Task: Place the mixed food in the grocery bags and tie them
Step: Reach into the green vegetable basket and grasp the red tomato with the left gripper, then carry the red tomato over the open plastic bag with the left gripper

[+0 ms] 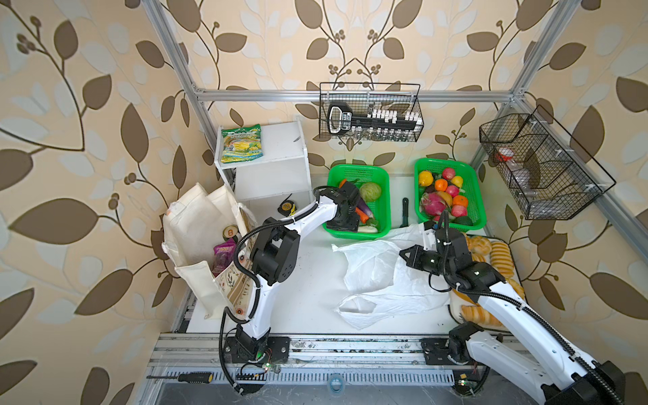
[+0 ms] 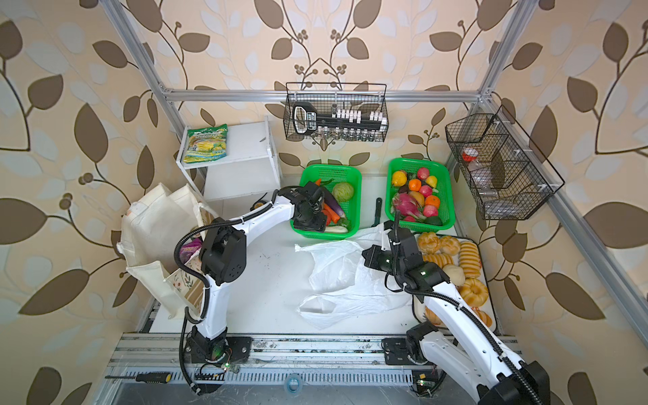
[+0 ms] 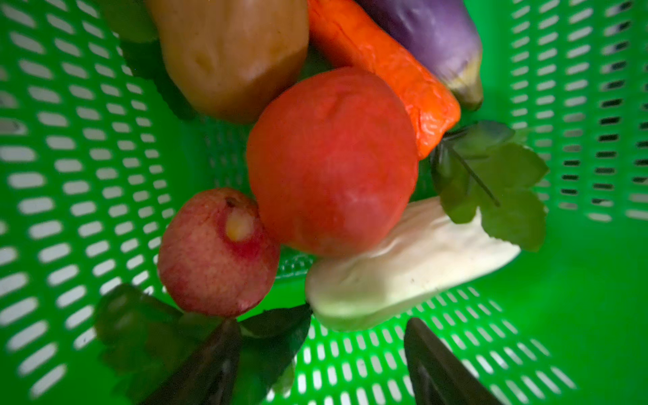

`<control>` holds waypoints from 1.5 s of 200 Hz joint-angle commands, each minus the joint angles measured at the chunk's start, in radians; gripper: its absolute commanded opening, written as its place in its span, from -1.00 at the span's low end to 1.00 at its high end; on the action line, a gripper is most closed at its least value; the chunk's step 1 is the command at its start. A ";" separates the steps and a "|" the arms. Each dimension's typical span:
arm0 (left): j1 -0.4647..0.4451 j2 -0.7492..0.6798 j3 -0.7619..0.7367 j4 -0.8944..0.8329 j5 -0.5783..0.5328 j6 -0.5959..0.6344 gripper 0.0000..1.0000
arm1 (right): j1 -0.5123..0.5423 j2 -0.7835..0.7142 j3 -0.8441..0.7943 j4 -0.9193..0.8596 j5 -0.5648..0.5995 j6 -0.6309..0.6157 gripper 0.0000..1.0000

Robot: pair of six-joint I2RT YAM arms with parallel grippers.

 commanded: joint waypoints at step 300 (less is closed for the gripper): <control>0.028 -0.354 -0.018 0.070 0.099 0.049 0.33 | -0.005 0.002 -0.012 0.041 -0.057 0.072 -1.00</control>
